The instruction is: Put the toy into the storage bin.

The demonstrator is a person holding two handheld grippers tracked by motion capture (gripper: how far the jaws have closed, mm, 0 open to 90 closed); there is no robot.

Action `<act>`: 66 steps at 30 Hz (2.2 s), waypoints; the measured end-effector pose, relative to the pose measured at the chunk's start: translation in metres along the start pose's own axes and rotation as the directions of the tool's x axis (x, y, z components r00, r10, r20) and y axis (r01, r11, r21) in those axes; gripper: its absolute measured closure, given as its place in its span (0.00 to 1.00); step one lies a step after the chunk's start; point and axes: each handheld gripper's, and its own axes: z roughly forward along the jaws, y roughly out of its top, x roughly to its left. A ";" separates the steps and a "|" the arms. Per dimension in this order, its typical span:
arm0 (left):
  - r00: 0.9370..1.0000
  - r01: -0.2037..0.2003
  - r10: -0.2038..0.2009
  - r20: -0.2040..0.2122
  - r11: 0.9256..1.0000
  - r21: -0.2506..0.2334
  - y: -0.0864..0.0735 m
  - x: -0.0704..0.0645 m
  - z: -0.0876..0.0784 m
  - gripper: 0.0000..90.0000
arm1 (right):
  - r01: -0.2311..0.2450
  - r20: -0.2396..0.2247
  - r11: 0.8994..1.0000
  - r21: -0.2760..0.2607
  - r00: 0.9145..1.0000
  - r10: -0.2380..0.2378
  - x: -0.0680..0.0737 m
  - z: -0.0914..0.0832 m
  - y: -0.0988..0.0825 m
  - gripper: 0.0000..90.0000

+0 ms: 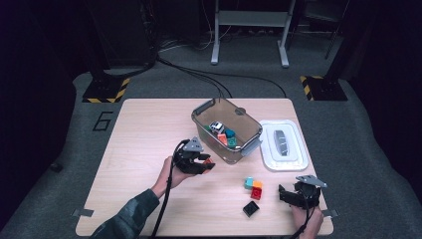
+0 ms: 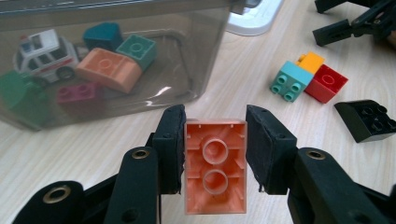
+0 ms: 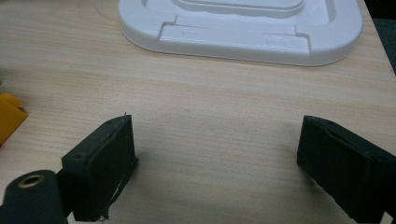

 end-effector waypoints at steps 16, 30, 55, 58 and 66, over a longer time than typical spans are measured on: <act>0.995 0.040 -0.043 -0.091 0.999 -0.035 0.011 0.033 -0.028 0.65 | 0.000 0.000 1.000 0.000 1.000 0.000 0.000 0.000 0.000 0.12; 0.986 0.052 -0.061 -0.157 0.997 -0.060 0.034 0.058 -0.050 0.65 | 0.000 0.000 1.000 0.000 1.000 0.000 0.000 0.000 0.000 0.12; 0.969 0.043 -0.060 -0.240 0.996 -0.076 0.092 0.088 -0.058 0.65 | -0.001 0.000 1.000 0.000 1.000 0.001 0.000 0.000 0.000 0.12; 0.969 0.053 -0.072 -0.236 0.995 -0.084 0.099 0.090 -0.052 0.65 | -0.001 0.000 1.000 0.000 1.000 0.001 0.000 0.000 0.000 0.12; 0.967 0.052 -0.065 -0.247 0.997 -0.057 0.115 0.093 -0.030 0.65 | -0.001 0.000 1.000 0.000 1.000 0.001 0.000 0.000 0.000 0.12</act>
